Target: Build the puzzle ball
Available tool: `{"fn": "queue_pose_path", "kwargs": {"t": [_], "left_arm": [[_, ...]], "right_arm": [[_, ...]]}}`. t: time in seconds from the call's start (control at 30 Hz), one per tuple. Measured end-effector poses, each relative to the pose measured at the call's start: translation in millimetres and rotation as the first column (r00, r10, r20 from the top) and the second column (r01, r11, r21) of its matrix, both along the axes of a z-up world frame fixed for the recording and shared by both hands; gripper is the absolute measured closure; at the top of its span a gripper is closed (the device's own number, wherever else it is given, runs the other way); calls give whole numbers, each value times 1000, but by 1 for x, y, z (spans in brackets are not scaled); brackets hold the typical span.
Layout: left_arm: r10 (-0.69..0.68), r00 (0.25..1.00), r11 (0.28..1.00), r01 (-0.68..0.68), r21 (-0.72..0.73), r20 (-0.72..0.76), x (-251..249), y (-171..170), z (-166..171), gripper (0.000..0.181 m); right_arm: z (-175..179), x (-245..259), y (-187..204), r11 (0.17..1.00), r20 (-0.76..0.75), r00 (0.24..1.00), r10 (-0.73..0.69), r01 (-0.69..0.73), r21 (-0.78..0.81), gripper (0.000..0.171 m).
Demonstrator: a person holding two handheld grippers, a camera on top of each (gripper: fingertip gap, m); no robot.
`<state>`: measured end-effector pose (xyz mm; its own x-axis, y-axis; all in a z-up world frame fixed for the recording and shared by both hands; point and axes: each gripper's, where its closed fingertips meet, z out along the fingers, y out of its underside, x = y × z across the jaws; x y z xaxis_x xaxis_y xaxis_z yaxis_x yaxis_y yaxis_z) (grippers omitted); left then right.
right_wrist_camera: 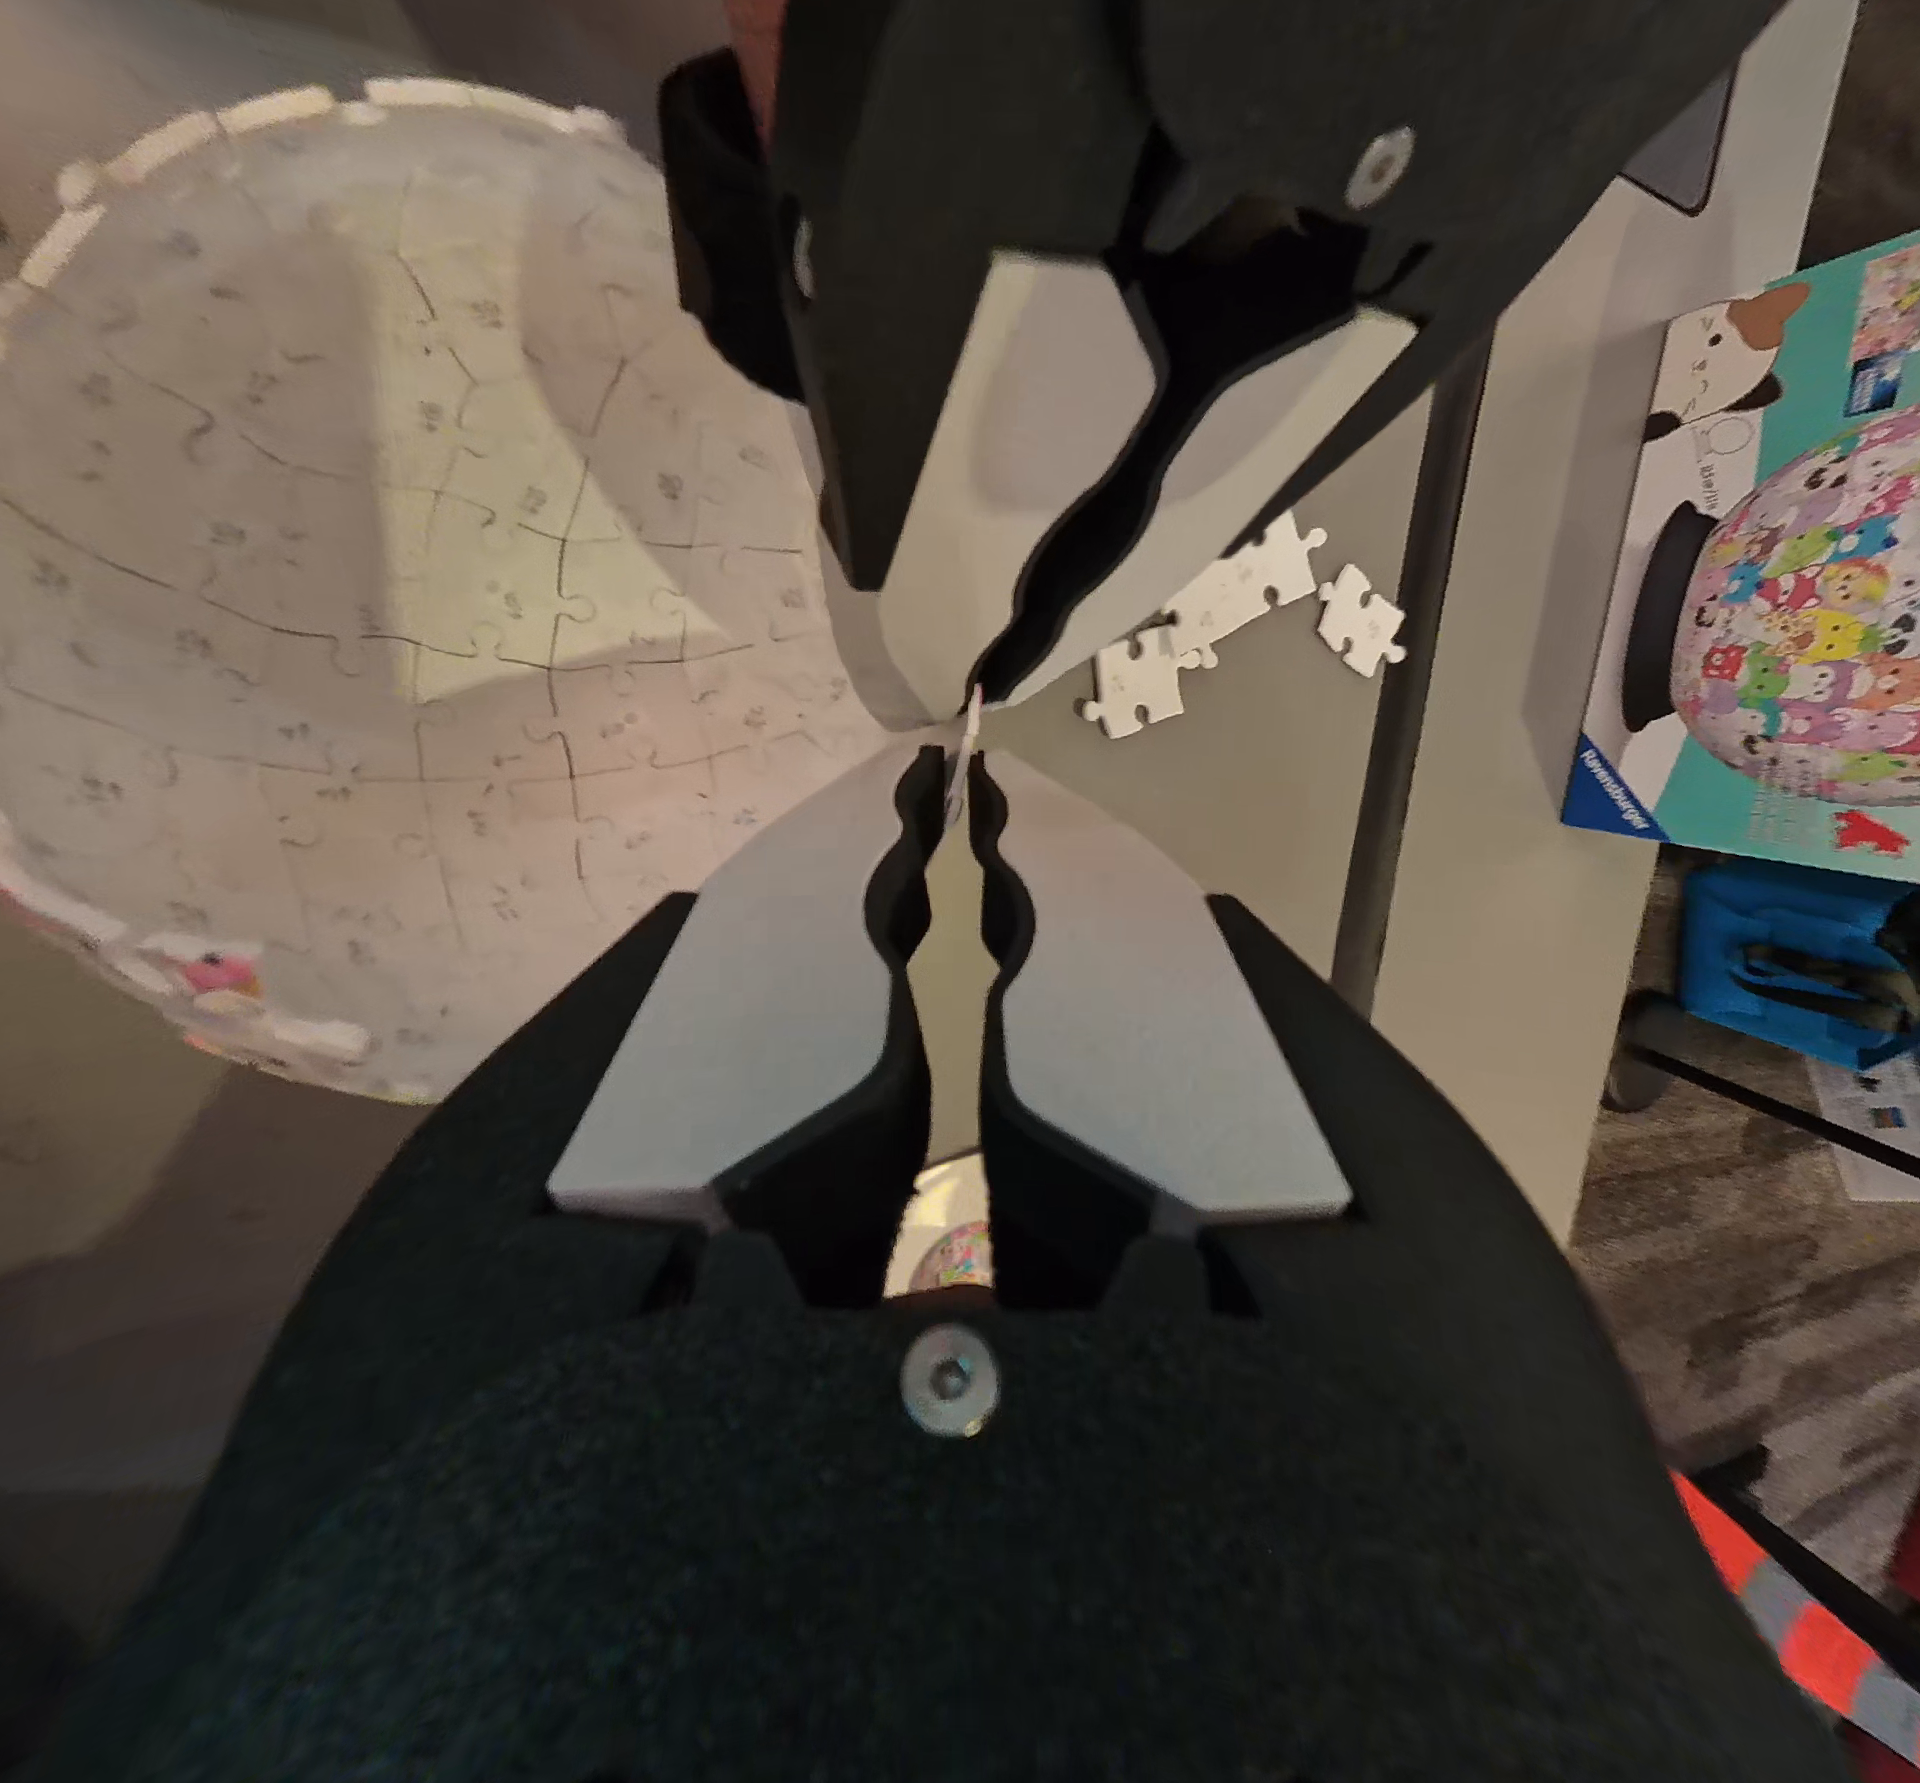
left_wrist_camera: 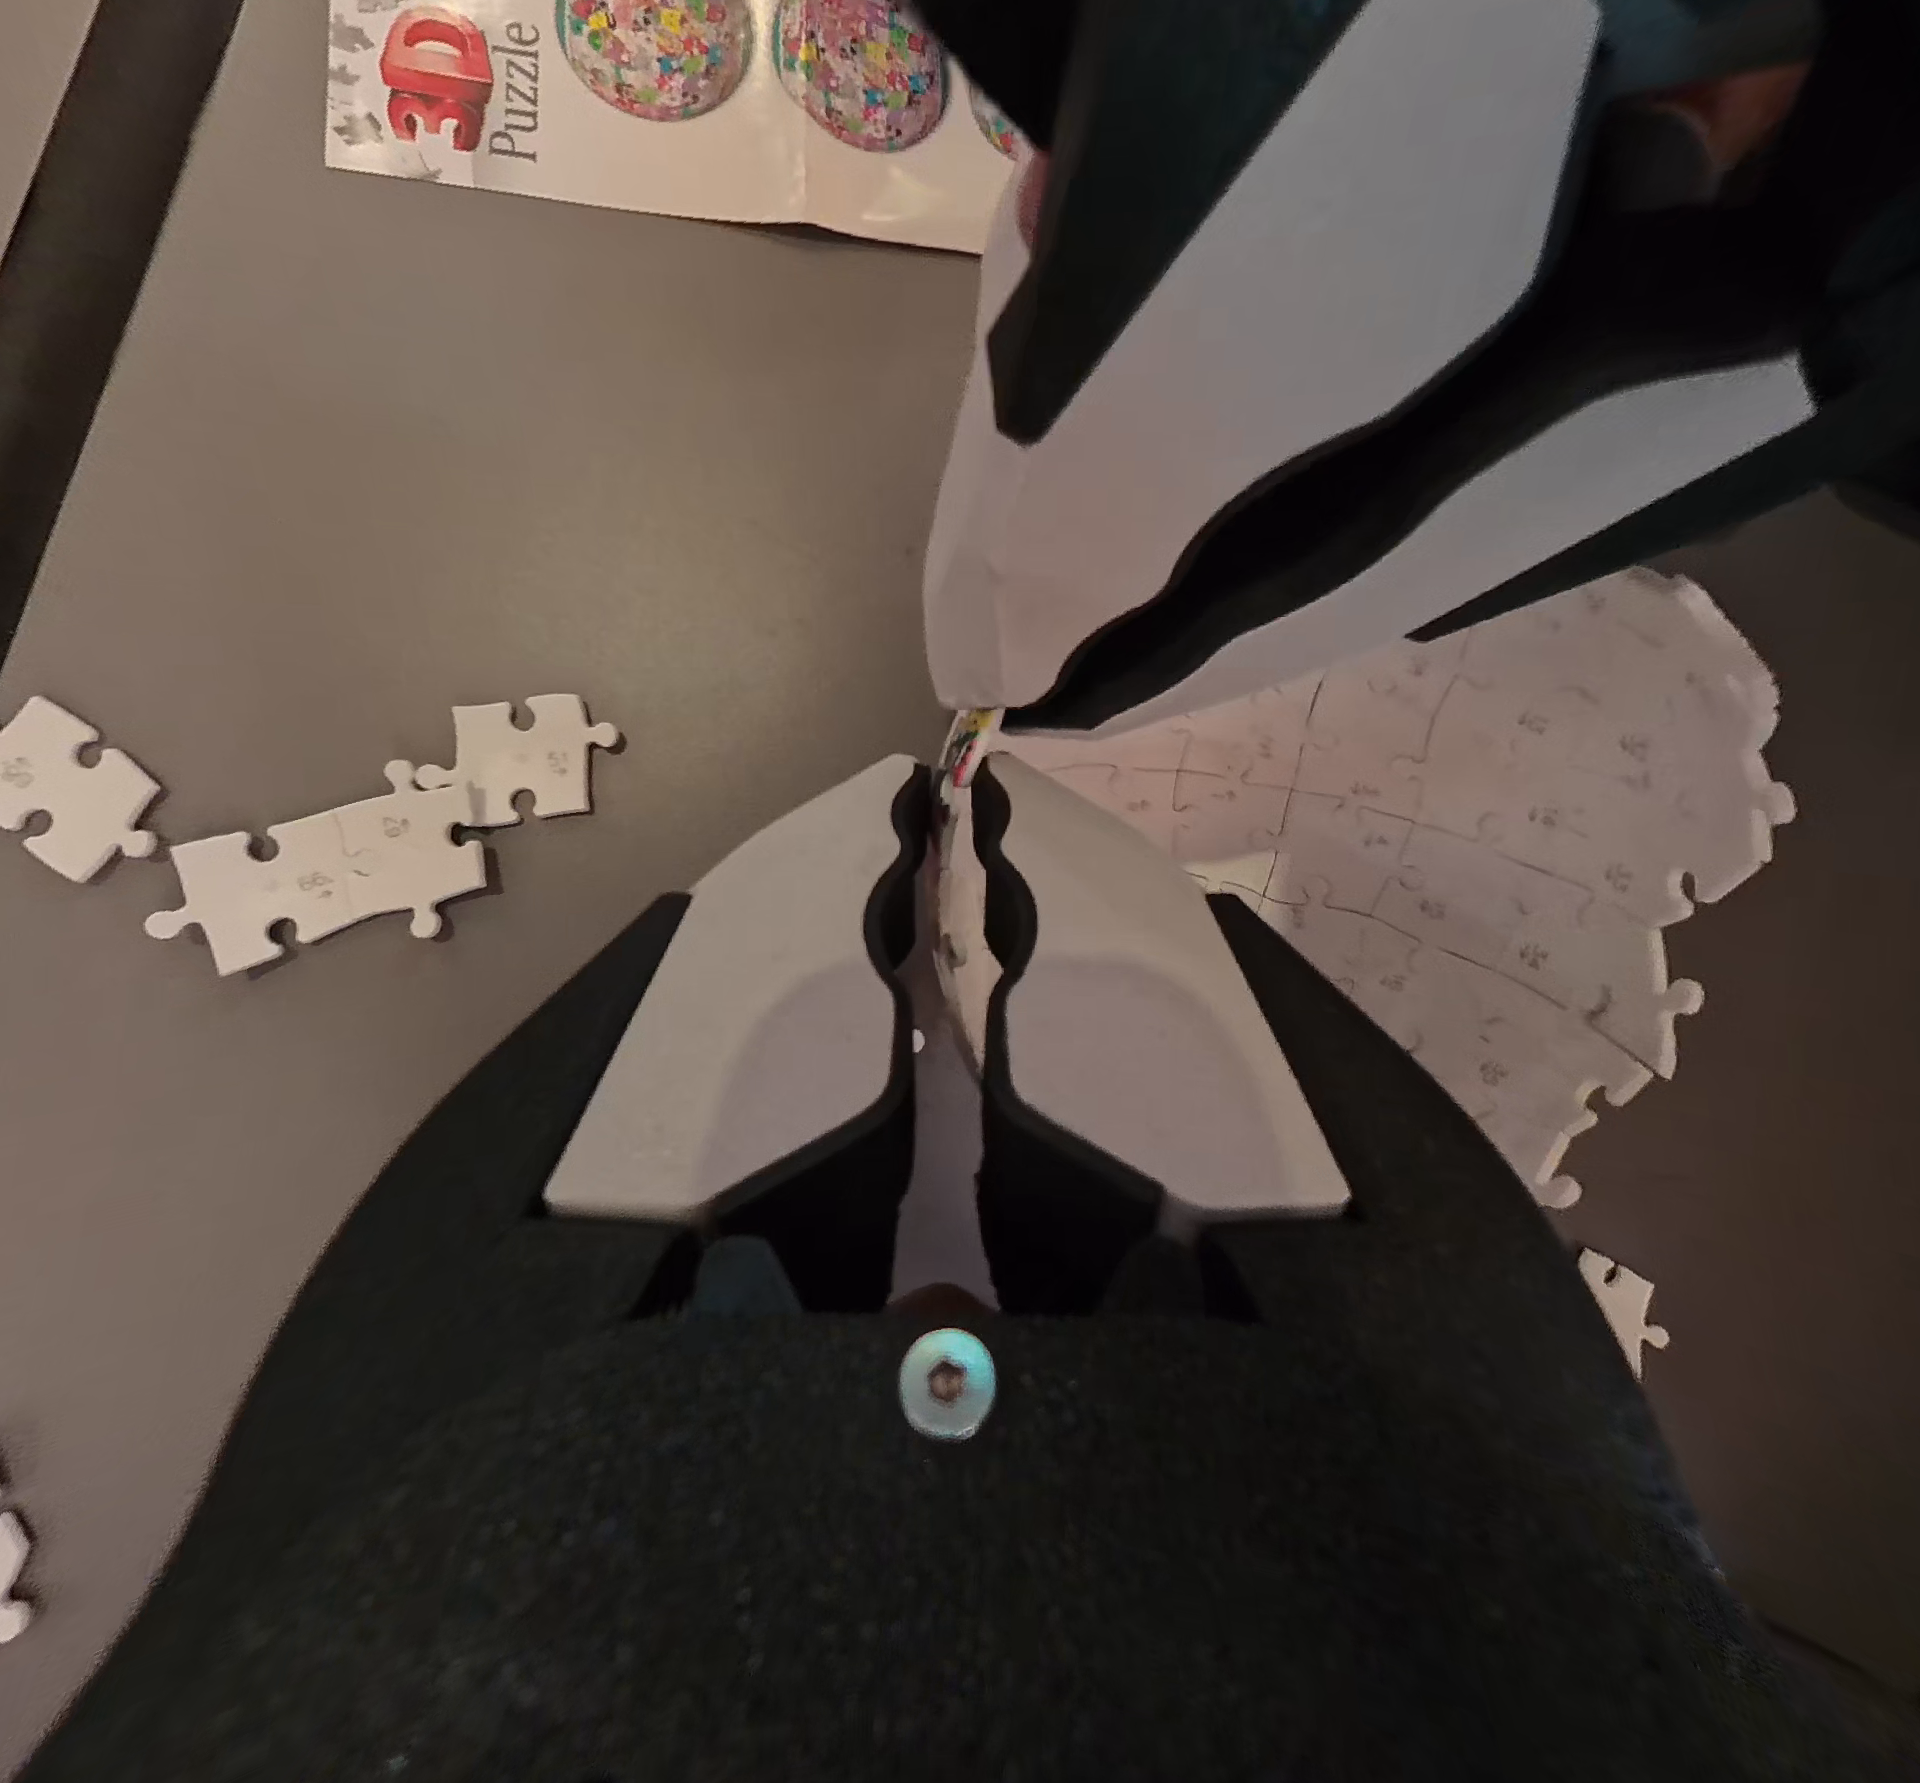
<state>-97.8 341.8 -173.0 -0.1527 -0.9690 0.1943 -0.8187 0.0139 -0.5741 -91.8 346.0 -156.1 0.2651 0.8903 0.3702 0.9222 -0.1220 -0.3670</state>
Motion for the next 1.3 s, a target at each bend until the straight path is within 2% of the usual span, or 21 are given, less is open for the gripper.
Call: {"fn": "queue_pose_path", "kwargs": {"t": [0.53,0.9,1.0,1.17,1.3], "left_arm": [[5,1000,1000,-5,-4,0,0,0,1,173],[8,1000,1000,-8,-16,1,-1,0,2,173],[10,1000,1000,-10,-24,0,-1,0,2,172],[11,1000,1000,-11,-20,-3,-1,1,2,172],[11,1000,1000,-11,-18,-5,-1,1,2,173]], "right_arm": [[-2,3,0,1000,52,999,-7,6,15,165],[0,3,1,993,158,987,33,-51,110,164],[-1,3,0,996,127,992,18,-29,86,163],[-1,8,0,999,86,995,-41,39,30,146],[1,13,0,994,87,990,-112,113,-7,143]]}}
